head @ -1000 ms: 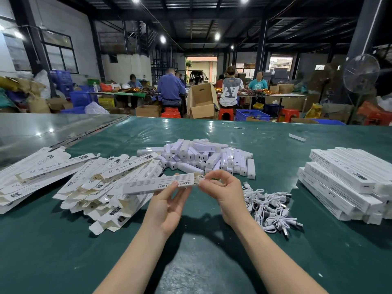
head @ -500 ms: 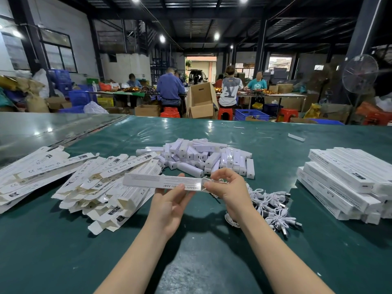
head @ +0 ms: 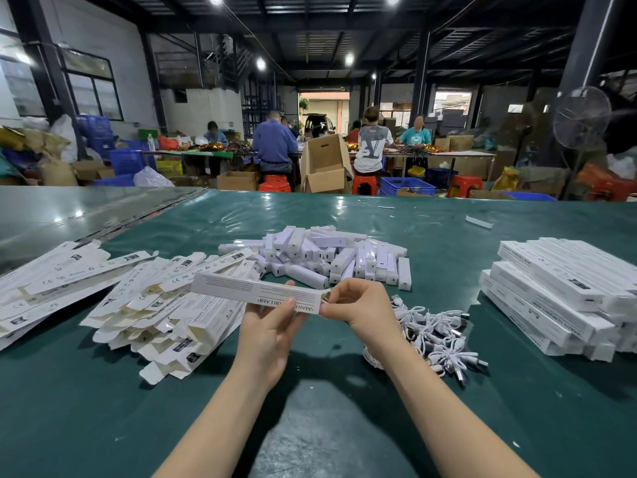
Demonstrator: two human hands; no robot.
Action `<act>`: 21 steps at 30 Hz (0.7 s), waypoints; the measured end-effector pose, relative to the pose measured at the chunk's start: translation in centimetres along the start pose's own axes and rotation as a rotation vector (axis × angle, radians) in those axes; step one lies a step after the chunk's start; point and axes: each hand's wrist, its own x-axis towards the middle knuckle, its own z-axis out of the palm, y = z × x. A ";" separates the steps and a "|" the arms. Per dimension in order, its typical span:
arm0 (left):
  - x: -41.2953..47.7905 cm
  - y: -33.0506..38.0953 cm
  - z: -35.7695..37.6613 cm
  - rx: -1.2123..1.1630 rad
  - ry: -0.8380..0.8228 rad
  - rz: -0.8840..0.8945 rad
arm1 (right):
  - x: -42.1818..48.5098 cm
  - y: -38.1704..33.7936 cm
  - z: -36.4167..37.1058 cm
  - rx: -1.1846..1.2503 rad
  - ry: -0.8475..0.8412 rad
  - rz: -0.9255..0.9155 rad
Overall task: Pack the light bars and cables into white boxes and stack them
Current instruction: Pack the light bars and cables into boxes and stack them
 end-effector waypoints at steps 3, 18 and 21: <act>0.0 -0.1 0.1 0.006 0.011 0.004 | -0.2 0.0 0.6 -0.055 0.073 -0.048; -0.4 -0.8 0.5 0.036 0.036 0.026 | -0.5 0.5 1.0 0.075 0.176 -0.020; -0.4 -0.9 0.6 0.034 0.055 0.032 | -0.5 0.6 1.3 0.172 0.149 0.054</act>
